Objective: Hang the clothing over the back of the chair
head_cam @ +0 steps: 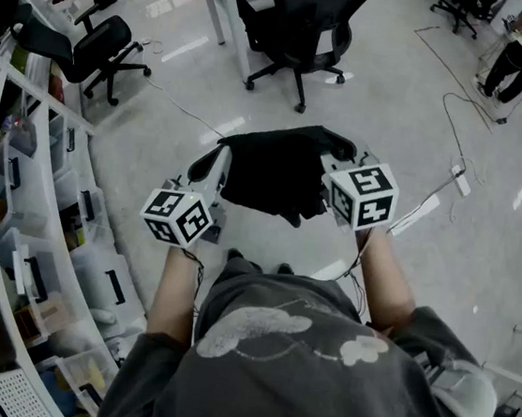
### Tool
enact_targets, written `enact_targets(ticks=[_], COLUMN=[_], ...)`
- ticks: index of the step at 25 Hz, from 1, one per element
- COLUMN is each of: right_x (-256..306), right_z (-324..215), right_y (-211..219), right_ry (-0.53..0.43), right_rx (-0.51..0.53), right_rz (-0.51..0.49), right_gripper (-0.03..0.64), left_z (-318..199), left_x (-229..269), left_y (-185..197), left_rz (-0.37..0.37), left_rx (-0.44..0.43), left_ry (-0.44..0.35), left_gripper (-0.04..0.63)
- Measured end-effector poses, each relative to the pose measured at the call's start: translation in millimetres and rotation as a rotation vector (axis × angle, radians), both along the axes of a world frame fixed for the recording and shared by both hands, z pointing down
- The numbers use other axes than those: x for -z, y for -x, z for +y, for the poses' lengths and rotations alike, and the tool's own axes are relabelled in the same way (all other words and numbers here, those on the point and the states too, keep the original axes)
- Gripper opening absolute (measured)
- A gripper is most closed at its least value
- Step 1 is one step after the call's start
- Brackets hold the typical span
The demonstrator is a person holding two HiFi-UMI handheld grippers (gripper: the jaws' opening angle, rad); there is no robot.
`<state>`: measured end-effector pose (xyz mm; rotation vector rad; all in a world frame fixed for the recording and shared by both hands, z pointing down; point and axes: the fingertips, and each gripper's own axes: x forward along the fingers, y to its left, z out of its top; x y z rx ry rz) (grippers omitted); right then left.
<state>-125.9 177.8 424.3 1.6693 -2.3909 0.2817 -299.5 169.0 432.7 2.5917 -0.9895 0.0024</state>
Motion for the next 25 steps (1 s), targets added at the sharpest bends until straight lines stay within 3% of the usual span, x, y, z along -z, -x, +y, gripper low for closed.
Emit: enact_targets(ticks=[11, 18, 25], right_x=[-0.5, -4.8, -7.2], right_z=[29.3, 41.1, 27.1], right_y=[-6.0, -17.5, -27.2], right_ry=[0.012, 0.018, 0.017], right_rx=[0.013, 0.016, 0.018], right_rz=[0.007, 0.013, 0.014], right_gripper=[-0.006, -0.006, -0.006], left_z=[17.5, 24.4, 21.5], left_x=[5.5, 4.8, 1.0], left_y=[-21.8, -27.9, -37.0], left_rz=[-0.053, -0.013, -0.059], left_rx=[0.017, 0.022, 0.017], left_ry=[-0.047, -0.025, -0.033], left_gripper=[0.002, 0.002, 0.002])
